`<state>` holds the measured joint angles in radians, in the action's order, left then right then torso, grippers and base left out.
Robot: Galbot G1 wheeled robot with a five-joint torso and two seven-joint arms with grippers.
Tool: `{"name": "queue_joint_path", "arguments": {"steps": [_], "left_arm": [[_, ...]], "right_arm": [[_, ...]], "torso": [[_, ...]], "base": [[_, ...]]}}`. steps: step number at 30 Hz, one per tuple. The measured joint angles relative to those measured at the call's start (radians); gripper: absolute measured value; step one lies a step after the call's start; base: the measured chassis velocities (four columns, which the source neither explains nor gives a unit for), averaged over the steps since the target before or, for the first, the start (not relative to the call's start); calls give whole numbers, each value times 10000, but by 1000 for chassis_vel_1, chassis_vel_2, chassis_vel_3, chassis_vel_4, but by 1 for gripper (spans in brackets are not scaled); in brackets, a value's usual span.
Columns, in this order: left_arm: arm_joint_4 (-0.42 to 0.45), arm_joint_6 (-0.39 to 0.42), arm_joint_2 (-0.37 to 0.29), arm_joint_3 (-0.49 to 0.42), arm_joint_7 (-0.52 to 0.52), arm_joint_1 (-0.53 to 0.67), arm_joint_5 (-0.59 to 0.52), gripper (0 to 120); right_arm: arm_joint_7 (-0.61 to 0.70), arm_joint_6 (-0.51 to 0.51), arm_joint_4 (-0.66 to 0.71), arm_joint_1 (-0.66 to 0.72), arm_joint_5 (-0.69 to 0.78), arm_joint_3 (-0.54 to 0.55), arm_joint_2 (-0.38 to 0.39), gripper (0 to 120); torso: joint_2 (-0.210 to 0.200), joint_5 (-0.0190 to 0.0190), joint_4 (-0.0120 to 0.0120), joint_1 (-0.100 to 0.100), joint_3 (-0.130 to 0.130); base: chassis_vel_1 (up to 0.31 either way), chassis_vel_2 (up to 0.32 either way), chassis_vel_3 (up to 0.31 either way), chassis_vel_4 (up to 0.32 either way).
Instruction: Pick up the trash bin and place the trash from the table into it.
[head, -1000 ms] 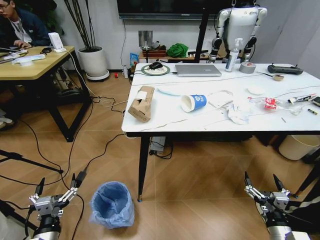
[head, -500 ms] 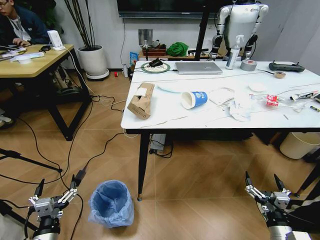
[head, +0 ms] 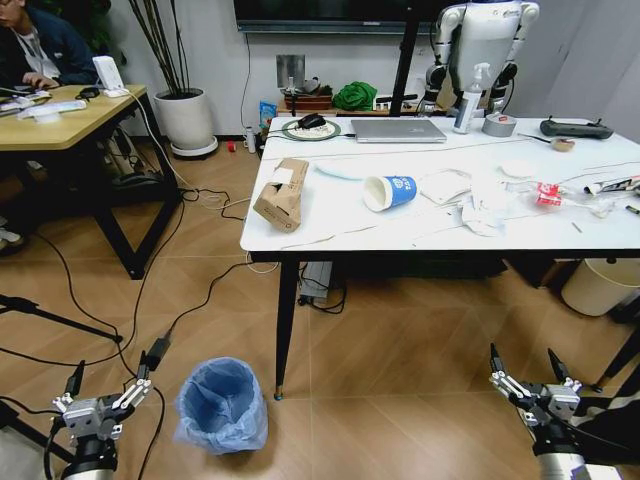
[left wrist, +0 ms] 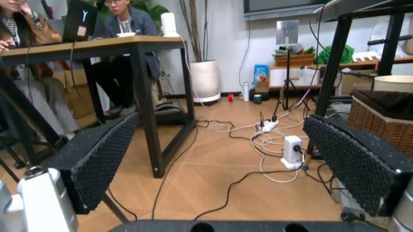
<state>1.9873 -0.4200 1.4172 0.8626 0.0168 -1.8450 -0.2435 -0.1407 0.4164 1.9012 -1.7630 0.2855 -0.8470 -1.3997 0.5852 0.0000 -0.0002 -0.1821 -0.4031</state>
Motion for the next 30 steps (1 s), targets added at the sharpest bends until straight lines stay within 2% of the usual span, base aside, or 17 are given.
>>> {"name": "queue_joint_path", "arguments": {"steps": [30], "left_arm": [[99,-65,72,63,-12,-167,-28,100]], "right_arm": [[-27,24,148,-37,-33,3,-41,100]], "torso": [[-1058,0,0,404,654]], "base": [[0,0,0,0]]}}
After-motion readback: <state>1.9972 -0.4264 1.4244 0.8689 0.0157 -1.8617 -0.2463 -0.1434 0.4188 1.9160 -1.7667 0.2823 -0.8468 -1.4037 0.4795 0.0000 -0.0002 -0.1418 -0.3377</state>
